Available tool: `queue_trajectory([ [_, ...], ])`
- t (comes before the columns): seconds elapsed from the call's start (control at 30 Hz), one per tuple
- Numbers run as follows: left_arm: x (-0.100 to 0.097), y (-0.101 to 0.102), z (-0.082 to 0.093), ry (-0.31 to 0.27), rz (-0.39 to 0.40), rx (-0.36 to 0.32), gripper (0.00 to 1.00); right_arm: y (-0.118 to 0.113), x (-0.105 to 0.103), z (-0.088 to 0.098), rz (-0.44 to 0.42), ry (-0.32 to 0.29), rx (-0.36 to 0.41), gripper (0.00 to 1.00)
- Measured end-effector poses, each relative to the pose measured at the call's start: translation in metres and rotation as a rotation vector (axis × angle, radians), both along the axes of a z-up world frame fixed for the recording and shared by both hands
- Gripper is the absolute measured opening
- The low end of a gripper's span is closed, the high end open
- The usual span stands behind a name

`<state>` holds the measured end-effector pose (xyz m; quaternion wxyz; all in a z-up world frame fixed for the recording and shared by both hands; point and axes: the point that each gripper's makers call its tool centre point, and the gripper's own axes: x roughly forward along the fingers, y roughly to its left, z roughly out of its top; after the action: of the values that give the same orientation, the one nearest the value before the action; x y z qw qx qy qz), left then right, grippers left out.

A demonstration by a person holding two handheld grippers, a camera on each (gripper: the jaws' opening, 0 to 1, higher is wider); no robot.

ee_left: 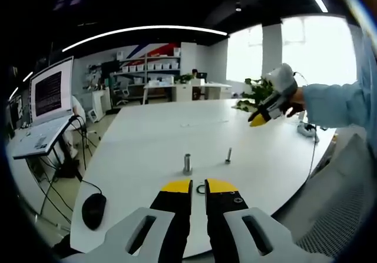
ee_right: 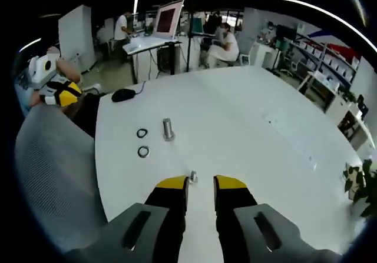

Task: Place the washer onto the threaded stud by aligning its center hole with the stud, sliding it down to the base, and recovering from edge contact or off-axis alignment until the washer reaches the visible bottom stop.

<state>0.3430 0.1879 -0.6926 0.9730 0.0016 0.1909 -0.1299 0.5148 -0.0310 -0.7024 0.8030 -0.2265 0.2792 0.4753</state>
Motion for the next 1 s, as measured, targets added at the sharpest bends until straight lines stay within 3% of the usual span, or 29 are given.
queue_trajectory([
  [0.07, -0.001, -0.002, 0.000, 0.004, -0.005, 0.004, 0.06, -0.004, -0.008, 0.012, -0.026, -0.008, 0.045, 0.19],
  [0.17, -0.002, -0.005, -0.002, 0.009, -0.017, 0.012, 0.06, -0.011, -0.031, 0.034, -0.068, 0.019, 0.174, 0.20],
  [0.23, -0.003, -0.007, -0.002, 0.013, -0.021, 0.013, 0.06, -0.019, -0.046, 0.042, -0.077, 0.011, 0.208, 0.22],
  [0.37, -0.004, -0.009, -0.005, 0.027, -0.035, 0.026, 0.06, -0.035, -0.073, 0.051, -0.118, 0.011, 0.267, 0.26],
  [0.5, -0.006, -0.006, -0.008, 0.033, -0.043, 0.039, 0.06, -0.058, -0.098, 0.052, -0.113, -0.026, 0.280, 0.29],
  [0.57, -0.007, -0.008, -0.011, 0.049, -0.054, 0.043, 0.06, -0.064, -0.110, 0.056, -0.168, -0.017, 0.338, 0.29],
  [0.67, -0.009, -0.010, -0.013, 0.060, -0.071, 0.056, 0.06, -0.072, -0.125, 0.058, -0.217, -0.035, 0.367, 0.29],
  [0.7, -0.009, -0.010, -0.014, 0.066, -0.073, 0.058, 0.06, -0.083, -0.133, 0.053, -0.234, -0.044, 0.352, 0.29],
  [0.83, -0.011, -0.012, -0.017, 0.086, -0.082, 0.068, 0.06, -0.090, -0.158, 0.032, -0.278, -0.035, 0.311, 0.29],
  [0.9, -0.012, -0.014, -0.019, 0.099, -0.090, 0.078, 0.06, -0.099, -0.164, 0.027, -0.377, -0.058, 0.307, 0.28],
  [0.97, -0.015, -0.017, -0.022, 0.115, -0.110, 0.088, 0.06, -0.102, -0.168, 0.025, -0.418, -0.105, 0.291, 0.28],
  [1.0, -0.016, -0.018, -0.024, 0.123, -0.119, 0.092, 0.06, -0.095, -0.175, 0.024, -0.426, -0.089, 0.325, 0.28],
])
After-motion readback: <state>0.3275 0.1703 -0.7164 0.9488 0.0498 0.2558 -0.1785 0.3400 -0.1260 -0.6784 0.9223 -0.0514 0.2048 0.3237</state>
